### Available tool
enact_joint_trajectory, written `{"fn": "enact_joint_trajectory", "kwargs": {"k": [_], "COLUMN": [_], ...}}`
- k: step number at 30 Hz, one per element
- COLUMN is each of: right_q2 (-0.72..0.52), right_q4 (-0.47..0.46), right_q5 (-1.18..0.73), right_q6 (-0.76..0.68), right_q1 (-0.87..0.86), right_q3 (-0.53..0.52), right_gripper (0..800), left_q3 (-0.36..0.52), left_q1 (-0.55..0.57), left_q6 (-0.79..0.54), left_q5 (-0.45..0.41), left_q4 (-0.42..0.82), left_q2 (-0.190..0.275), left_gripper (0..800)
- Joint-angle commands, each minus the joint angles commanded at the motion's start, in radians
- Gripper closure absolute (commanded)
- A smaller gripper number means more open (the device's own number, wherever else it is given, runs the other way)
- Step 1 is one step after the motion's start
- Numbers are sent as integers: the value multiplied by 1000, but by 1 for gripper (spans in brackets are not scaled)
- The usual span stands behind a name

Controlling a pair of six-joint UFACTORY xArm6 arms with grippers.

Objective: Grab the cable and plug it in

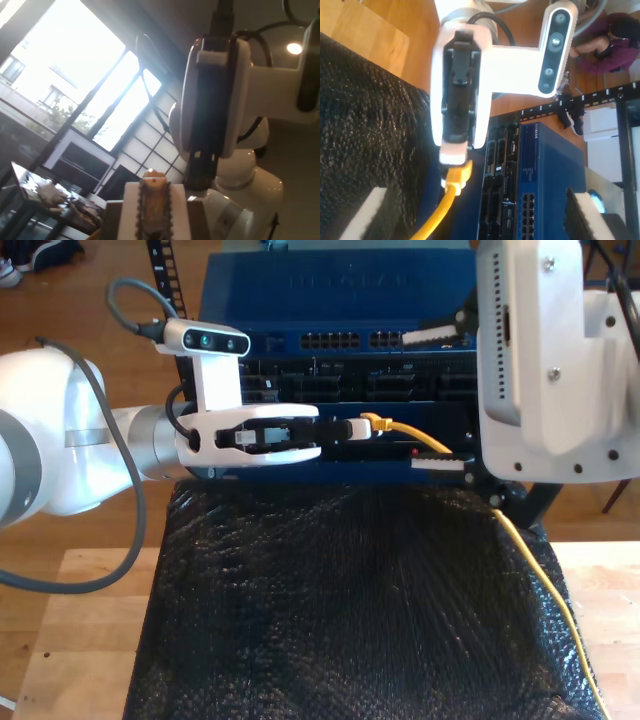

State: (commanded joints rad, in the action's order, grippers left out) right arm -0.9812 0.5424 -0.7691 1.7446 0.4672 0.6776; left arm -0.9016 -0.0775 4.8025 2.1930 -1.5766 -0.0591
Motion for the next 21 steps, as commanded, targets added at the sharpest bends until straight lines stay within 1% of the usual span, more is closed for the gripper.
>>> {"fn": "enact_joint_trajectory", "kwargs": {"k": [9, 16, 21], "right_q2": [2, 2, 2], "right_q4": [0, 0, 0], "right_q5": [32, 37, 49], "right_q6": [0, 0, 0], "right_q1": [2, 21, 23], "right_q3": [-26, -26, -40], "right_gripper": [32, 33, 47], "left_q3": [0, 0, 2], "left_q1": [0, -2, 0], "left_q6": [0, 0, 0], "left_q5": [2, 6, 31], "left_q4": [-2, -14, -25], "left_q2": [0, 0, 0], "left_gripper": [787, 787, 784]}}
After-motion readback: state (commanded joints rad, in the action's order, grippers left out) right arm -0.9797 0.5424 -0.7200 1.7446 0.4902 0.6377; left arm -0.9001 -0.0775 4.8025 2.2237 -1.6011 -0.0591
